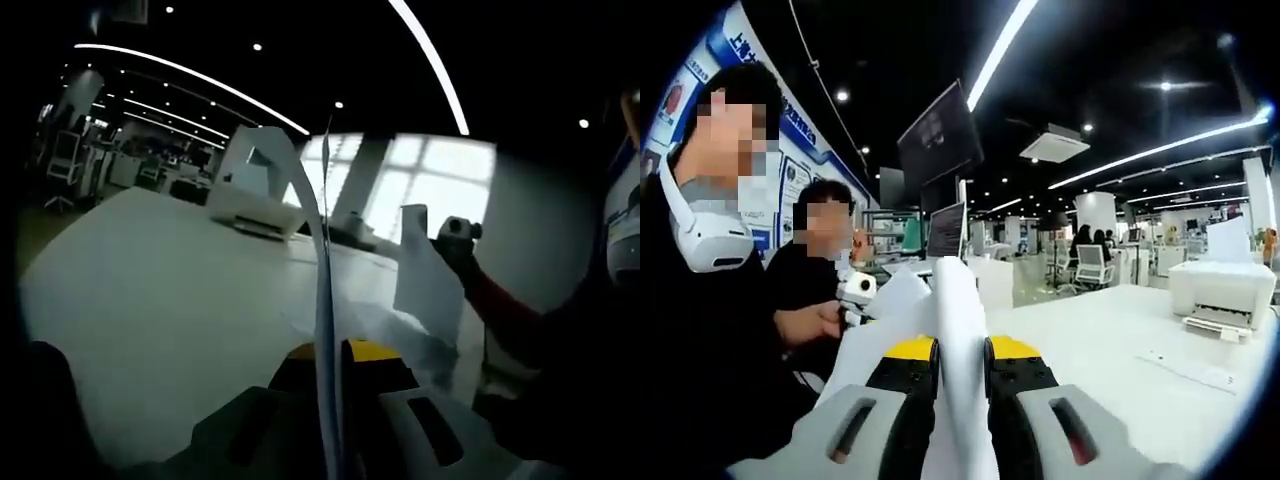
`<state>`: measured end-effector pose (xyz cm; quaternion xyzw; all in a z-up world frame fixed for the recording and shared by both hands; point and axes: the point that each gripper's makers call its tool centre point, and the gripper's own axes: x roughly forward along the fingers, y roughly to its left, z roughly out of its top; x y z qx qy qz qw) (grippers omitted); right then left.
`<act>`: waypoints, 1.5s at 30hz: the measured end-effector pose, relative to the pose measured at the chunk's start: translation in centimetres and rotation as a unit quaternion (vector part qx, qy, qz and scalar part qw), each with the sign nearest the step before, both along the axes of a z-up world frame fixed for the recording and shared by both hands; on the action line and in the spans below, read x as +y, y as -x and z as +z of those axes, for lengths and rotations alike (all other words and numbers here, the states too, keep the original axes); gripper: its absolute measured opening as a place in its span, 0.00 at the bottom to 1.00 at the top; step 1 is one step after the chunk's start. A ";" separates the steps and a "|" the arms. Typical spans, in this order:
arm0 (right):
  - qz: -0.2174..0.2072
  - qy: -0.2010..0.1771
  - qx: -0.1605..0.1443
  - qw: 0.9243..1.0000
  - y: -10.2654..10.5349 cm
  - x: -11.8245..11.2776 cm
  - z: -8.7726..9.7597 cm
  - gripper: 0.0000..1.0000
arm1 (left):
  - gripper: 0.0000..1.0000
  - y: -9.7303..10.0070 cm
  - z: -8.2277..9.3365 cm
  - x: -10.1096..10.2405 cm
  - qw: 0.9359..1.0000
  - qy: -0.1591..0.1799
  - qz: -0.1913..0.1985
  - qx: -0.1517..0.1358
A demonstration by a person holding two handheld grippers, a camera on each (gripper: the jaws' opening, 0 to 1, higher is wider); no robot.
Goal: Organize the stack of printing papers by aligning and flattening the scattered papers on the table
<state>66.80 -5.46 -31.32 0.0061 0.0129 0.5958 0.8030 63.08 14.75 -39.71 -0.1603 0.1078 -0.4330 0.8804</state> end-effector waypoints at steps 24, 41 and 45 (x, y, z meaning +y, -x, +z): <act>0.027 0.021 -0.006 0.999 0.1 3.1 -0.2 0.14 | 0.06 0.0 0.0 -0.1 1.000 0.004 -0.002 0.000; 0.028 0.019 -0.005 0.999 0.1 4.3 -0.3 0.14 | 0.06 -0.2 -0.5 0.0 1.000 0.015 -0.003 0.006; 0.029 0.020 -0.003 0.999 0.1 4.8 -0.4 0.14 | 0.06 -0.1 -0.4 -0.1 1.000 0.022 -0.003 0.005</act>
